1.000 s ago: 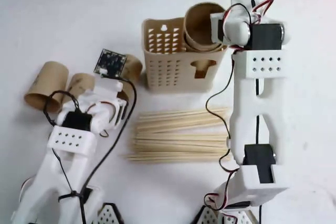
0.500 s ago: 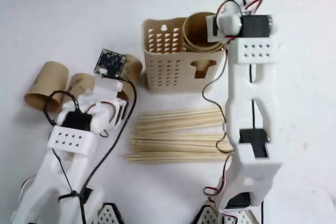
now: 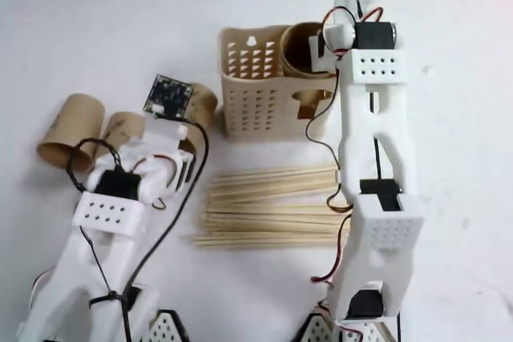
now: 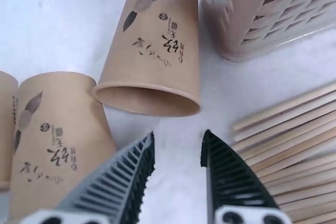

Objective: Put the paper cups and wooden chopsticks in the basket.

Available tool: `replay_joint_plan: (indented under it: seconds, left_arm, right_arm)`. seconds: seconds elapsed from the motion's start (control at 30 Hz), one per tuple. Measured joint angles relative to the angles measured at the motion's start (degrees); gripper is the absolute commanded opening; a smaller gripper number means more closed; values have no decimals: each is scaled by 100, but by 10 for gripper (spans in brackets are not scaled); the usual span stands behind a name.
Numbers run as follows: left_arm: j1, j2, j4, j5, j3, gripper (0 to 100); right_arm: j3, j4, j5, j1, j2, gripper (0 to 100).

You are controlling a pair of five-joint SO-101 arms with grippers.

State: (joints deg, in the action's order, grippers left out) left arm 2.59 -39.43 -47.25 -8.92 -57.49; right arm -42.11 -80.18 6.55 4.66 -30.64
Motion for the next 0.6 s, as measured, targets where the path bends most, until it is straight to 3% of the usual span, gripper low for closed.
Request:
replay_joint_plan:
  seconds: [0.3,0.6]
  left_arm:
    - [0,0,0,0,0,158]
    - [0,0,0,0,0,159]
  right_arm:
    - [35,-967,-246,0,510,41]
    - [44,-1029,-255,193,747,365]
